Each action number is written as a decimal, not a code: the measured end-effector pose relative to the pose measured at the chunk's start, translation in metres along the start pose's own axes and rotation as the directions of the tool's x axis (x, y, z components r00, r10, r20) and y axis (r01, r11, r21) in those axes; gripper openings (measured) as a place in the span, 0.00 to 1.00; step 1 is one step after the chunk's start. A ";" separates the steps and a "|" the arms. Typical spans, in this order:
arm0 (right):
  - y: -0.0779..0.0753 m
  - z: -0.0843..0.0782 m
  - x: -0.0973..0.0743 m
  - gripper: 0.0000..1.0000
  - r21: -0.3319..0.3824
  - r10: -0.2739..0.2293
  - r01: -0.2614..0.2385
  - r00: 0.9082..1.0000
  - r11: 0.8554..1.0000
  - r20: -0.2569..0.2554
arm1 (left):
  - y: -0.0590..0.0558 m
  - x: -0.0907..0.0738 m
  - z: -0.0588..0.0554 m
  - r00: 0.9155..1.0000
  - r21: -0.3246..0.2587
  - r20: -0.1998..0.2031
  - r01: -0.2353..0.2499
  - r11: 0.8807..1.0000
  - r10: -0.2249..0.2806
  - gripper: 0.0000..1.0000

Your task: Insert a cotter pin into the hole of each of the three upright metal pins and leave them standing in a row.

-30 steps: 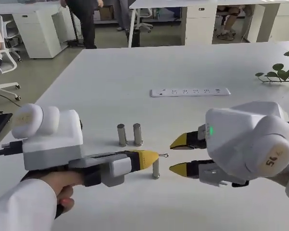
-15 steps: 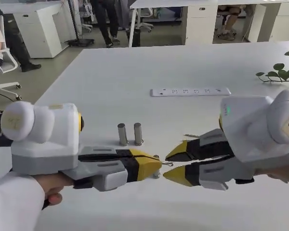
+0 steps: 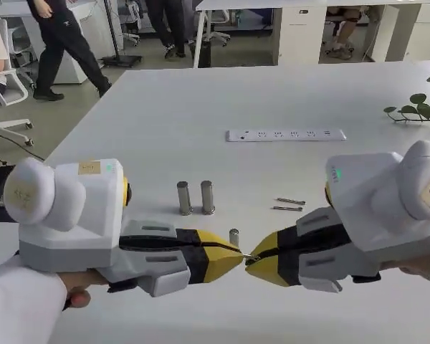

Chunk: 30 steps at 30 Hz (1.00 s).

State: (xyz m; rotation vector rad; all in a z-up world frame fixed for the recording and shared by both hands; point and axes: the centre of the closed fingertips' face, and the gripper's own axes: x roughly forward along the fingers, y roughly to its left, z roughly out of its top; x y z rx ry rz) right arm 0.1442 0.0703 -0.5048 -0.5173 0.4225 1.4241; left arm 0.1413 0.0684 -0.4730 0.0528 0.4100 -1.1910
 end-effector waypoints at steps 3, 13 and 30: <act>0.004 -0.002 0.001 0.00 -0.023 0.025 -0.025 0.999 0.999 -0.020 | -0.001 0.000 -0.005 1.000 0.010 -0.027 0.014 1.000 -0.014 0.00; 0.007 0.000 -0.003 0.00 -0.036 0.069 -0.070 0.997 0.997 -0.028 | -0.001 0.002 -0.009 0.993 0.071 -0.092 0.079 0.994 -0.072 0.00; 0.007 -0.004 -0.013 0.00 -0.048 0.075 -0.078 0.995 0.996 -0.060 | -0.006 0.013 -0.011 0.990 0.095 -0.093 0.111 0.989 -0.102 0.00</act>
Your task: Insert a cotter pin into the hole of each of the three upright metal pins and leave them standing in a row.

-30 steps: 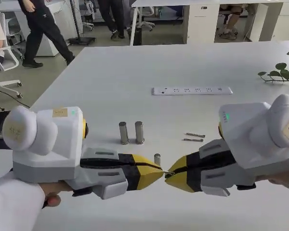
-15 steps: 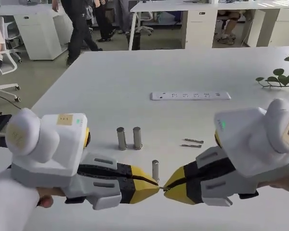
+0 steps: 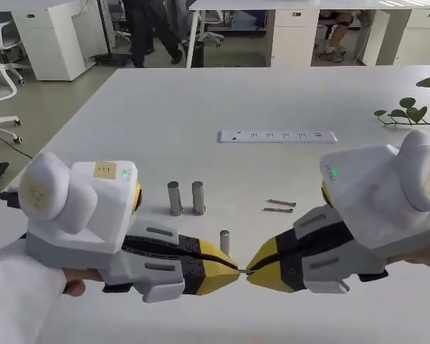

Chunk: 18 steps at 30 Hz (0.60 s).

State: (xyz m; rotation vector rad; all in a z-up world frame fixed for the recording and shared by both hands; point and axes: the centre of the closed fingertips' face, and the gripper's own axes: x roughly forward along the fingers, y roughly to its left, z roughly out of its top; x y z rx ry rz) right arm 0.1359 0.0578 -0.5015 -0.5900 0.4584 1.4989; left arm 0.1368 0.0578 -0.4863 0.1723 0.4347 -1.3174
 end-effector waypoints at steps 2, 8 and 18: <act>0.000 0.000 0.000 0.00 0.004 -0.001 0.001 1.000 1.000 0.002 | 0.000 0.001 0.001 1.000 0.019 0.003 0.001 1.000 -0.001 0.00; -0.005 -0.001 -0.001 0.00 0.026 -0.016 0.016 1.000 1.000 0.001 | 0.003 0.003 0.001 1.000 0.030 0.006 -0.012 0.999 0.011 0.00; -0.009 -0.003 -0.004 0.00 0.039 -0.018 0.018 1.000 0.999 -0.001 | 0.015 0.006 -0.008 0.998 0.029 -0.026 -0.050 0.998 0.050 0.00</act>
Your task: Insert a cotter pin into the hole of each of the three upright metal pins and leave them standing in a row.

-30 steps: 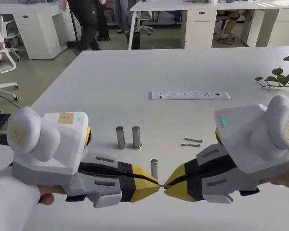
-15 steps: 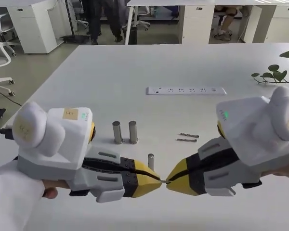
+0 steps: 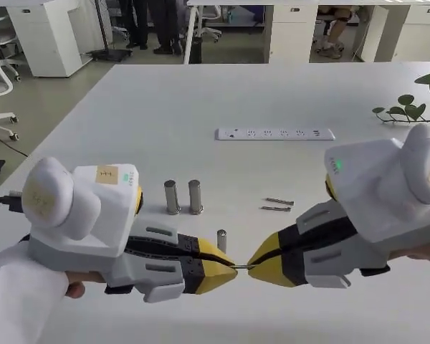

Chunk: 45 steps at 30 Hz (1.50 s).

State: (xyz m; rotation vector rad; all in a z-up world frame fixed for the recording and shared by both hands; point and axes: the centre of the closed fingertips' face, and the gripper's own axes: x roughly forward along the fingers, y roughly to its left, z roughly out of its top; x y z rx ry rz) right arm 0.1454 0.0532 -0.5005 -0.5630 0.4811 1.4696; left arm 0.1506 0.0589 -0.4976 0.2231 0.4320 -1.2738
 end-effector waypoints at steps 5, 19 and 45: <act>-0.007 -0.002 -0.002 0.00 0.016 -0.017 0.017 1.000 1.000 0.001 | 0.004 -0.001 -0.003 1.000 -0.017 0.003 -0.009 1.000 0.009 0.02; -0.042 -0.022 -0.001 0.00 0.050 -0.097 0.099 0.994 0.994 -0.050 | 0.051 -0.002 -0.015 0.979 -0.061 -0.001 -0.202 0.977 0.202 0.32; -0.080 -0.049 0.026 0.00 0.056 -0.100 0.105 0.991 0.993 -0.089 | 0.094 0.031 -0.054 0.964 -0.186 -0.061 -0.265 0.946 0.258 0.30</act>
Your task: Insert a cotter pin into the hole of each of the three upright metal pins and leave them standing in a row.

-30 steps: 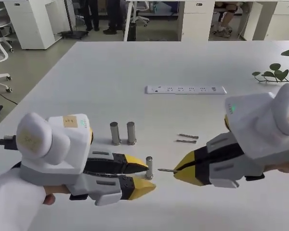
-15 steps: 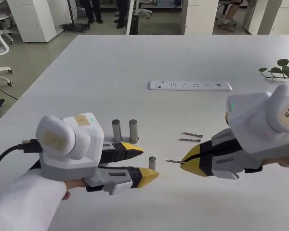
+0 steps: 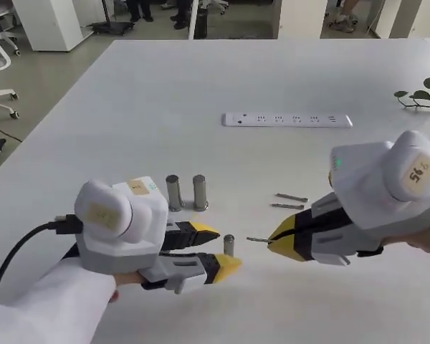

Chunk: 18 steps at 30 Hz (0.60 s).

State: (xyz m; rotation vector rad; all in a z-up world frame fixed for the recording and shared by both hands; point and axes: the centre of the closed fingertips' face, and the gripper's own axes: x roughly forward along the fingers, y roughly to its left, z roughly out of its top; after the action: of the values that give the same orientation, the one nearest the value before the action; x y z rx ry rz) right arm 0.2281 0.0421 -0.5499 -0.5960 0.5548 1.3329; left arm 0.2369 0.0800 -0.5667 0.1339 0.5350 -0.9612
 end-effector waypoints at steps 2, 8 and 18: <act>-0.001 0.001 0.002 0.00 -0.009 0.003 -0.003 1.000 1.000 0.007 | 0.001 0.002 -0.002 1.000 -0.001 -0.004 0.001 1.000 -0.001 0.30; -0.003 -0.001 0.012 0.00 -0.033 0.024 -0.024 1.000 0.999 0.006 | 0.004 0.008 -0.006 1.000 -0.010 -0.011 0.005 1.000 -0.005 0.27; -0.004 -0.004 0.020 0.00 -0.020 0.037 -0.037 0.999 0.999 0.018 | 0.006 0.012 -0.012 1.000 -0.030 -0.022 0.015 0.999 -0.016 0.17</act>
State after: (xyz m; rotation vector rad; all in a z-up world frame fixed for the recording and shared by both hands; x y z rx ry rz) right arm 0.2347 0.0534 -0.5660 -0.5920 0.5406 1.3790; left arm 0.2427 0.0783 -0.5833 0.1140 0.5716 -0.9676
